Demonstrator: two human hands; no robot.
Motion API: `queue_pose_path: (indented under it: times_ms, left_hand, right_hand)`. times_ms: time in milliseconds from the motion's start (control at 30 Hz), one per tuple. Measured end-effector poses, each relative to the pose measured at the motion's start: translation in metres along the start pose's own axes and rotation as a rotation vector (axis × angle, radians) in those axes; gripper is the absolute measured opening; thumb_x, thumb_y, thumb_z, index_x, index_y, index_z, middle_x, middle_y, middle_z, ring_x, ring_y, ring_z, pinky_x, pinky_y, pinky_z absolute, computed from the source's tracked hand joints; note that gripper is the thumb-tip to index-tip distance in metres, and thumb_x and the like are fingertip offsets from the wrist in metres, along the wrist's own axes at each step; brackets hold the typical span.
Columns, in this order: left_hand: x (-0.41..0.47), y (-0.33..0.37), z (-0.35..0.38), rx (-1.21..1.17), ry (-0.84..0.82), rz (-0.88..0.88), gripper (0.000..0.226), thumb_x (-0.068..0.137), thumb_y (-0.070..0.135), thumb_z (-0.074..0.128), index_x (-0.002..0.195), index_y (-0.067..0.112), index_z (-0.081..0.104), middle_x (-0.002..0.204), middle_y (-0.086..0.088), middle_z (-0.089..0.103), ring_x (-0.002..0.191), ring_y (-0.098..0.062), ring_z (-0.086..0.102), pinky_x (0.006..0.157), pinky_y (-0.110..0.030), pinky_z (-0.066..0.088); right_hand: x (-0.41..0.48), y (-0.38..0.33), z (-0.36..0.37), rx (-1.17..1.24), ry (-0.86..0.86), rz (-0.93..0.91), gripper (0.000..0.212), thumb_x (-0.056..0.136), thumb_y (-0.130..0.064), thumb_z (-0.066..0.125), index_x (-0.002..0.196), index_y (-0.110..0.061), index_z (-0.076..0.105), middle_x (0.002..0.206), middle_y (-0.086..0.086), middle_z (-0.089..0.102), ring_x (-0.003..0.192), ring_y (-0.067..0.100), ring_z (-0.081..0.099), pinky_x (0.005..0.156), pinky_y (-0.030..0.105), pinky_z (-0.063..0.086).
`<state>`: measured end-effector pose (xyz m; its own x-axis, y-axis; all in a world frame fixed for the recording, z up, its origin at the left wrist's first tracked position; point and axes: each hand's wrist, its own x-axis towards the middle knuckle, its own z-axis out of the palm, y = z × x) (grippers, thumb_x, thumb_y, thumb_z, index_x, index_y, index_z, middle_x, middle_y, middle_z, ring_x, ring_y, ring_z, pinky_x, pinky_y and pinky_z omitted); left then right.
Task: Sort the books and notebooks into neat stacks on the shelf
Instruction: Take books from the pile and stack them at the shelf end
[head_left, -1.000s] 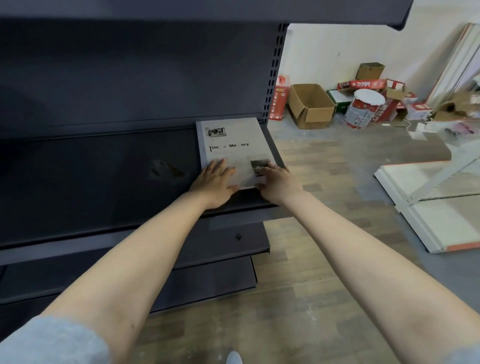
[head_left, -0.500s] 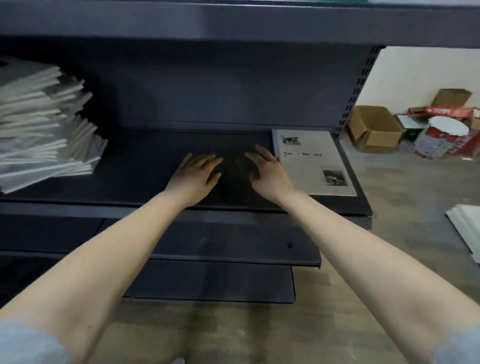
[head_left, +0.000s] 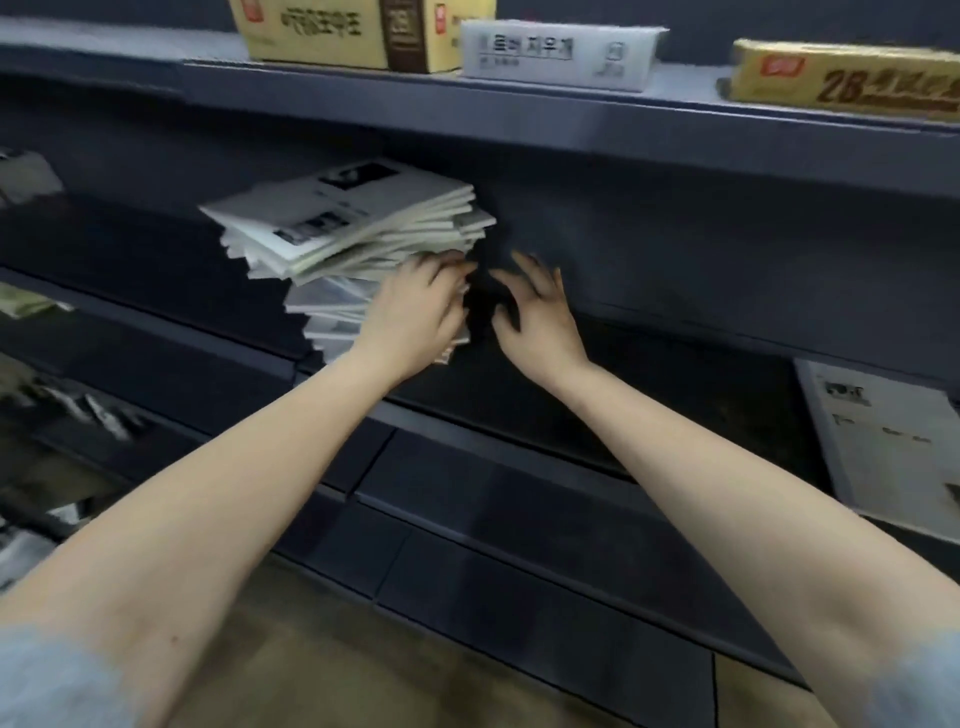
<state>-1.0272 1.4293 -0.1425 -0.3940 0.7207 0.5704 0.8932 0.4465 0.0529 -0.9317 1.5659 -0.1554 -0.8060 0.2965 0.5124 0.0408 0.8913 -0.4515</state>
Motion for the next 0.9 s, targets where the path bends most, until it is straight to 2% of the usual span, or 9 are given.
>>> queue_pose_path:
  times_ms: [67, 200, 333, 433, 533, 600, 733, 833, 900]
  left_hand:
    - [-0.006, -0.031, -0.012, 0.048, 0.108, 0.023, 0.042, 0.083, 0.018, 0.042, 0.116, 0.003, 0.061, 0.117, -0.013, 0.062, 0.103, -0.034, 0.058, 0.087, -0.042, 0.046]
    - [-0.011, -0.085, -0.033, 0.146, 0.218, 0.015, 0.040, 0.079, 0.014, 0.049, 0.115, 0.001, 0.060, 0.116, -0.014, 0.062, 0.104, -0.033, 0.055, 0.090, -0.041, 0.044]
    - [-0.019, -0.126, -0.045, 0.312, 0.254, 0.021, 0.040, 0.083, 0.025, 0.053, 0.116, 0.004, 0.061, 0.117, -0.012, 0.062, 0.106, -0.033, 0.057, 0.100, -0.046, 0.039]
    - [-0.020, -0.146, -0.051, 0.334, 0.293, -0.067, 0.046, 0.085, 0.037, 0.054, 0.118, 0.005, 0.060, 0.116, -0.011, 0.063, 0.108, -0.032, 0.057, 0.105, -0.048, 0.034]
    - [-0.024, -0.158, -0.048, 0.242, 0.218, -0.131, 0.053, 0.086, 0.049, 0.048, 0.115, 0.007, 0.061, 0.106, -0.009, 0.068, 0.101, -0.029, 0.060, 0.101, -0.041, 0.036]
    - [-0.031, -0.160, -0.042, 0.189, 0.208, -0.113, 0.054, 0.085, 0.053, 0.047, 0.114, 0.010, 0.063, 0.111, -0.004, 0.067, 0.105, -0.024, 0.060, 0.098, -0.034, 0.038]
    - [-0.037, -0.162, -0.036, 0.193, 0.277, -0.042, 0.047, 0.087, 0.045, 0.049, 0.113, 0.008, 0.064, 0.111, -0.004, 0.068, 0.105, -0.024, 0.060, 0.102, -0.034, 0.035]
    - [-0.038, -0.155, -0.040, 0.170, 0.319, -0.033, 0.039, 0.086, 0.033, 0.053, 0.116, 0.011, 0.063, 0.095, -0.001, 0.071, 0.087, -0.022, 0.065, 0.108, -0.036, 0.033]
    - [-0.039, -0.145, -0.042, 0.154, 0.318, -0.005, 0.041, 0.078, 0.019, 0.058, 0.118, 0.011, 0.062, 0.082, 0.000, 0.070, 0.074, -0.022, 0.064, 0.106, -0.037, 0.036]
  right_hand:
    - [0.023, -0.025, 0.018, 0.031, 0.053, -0.070, 0.045, 0.090, -0.010, 0.051, 0.135, -0.007, 0.048, 0.150, 0.013, 0.031, 0.143, 0.027, 0.021, 0.118, 0.036, 0.000]
    - [0.060, -0.066, 0.047, 0.054, 0.112, -0.172, 0.050, 0.086, -0.010, 0.052, 0.135, -0.004, 0.046, 0.149, 0.017, 0.031, 0.141, 0.032, 0.023, 0.115, 0.050, 0.020]
    - [0.083, -0.094, 0.076, -0.051, 0.041, -0.260, 0.058, 0.086, -0.017, 0.055, 0.141, -0.008, 0.039, 0.154, 0.015, 0.023, 0.143, 0.034, 0.017, 0.118, 0.047, 0.010]
    - [0.096, -0.102, 0.091, -0.128, -0.007, -0.287, 0.062, 0.087, -0.023, 0.053, 0.144, -0.012, 0.033, 0.156, 0.012, 0.018, 0.144, 0.032, 0.012, 0.117, 0.046, 0.005]
    - [0.103, -0.104, 0.102, -0.199, -0.076, -0.245, 0.062, 0.089, -0.029, 0.049, 0.146, -0.014, 0.031, 0.153, 0.007, 0.028, 0.142, 0.026, 0.018, 0.117, 0.043, 0.003]
    - [0.105, -0.104, 0.105, -0.248, -0.045, -0.265, 0.059, 0.088, -0.034, 0.048, 0.142, -0.014, 0.039, 0.144, 0.007, 0.041, 0.135, 0.028, 0.031, 0.116, 0.043, 0.014]
    - [0.113, -0.102, 0.102, -0.286, 0.032, -0.286, 0.049, 0.084, -0.024, 0.058, 0.132, -0.012, 0.054, 0.119, 0.013, 0.055, 0.109, 0.037, 0.046, 0.101, 0.043, 0.035]
    - [0.118, -0.101, 0.099, -0.304, 0.047, -0.290, 0.043, 0.082, -0.021, 0.063, 0.124, -0.011, 0.061, 0.112, 0.014, 0.056, 0.105, 0.037, 0.047, 0.096, 0.045, 0.037]
    - [0.117, -0.095, 0.094, -0.293, 0.062, -0.296, 0.041, 0.078, -0.021, 0.068, 0.117, -0.010, 0.065, 0.110, 0.015, 0.057, 0.105, 0.037, 0.049, 0.094, 0.046, 0.039]
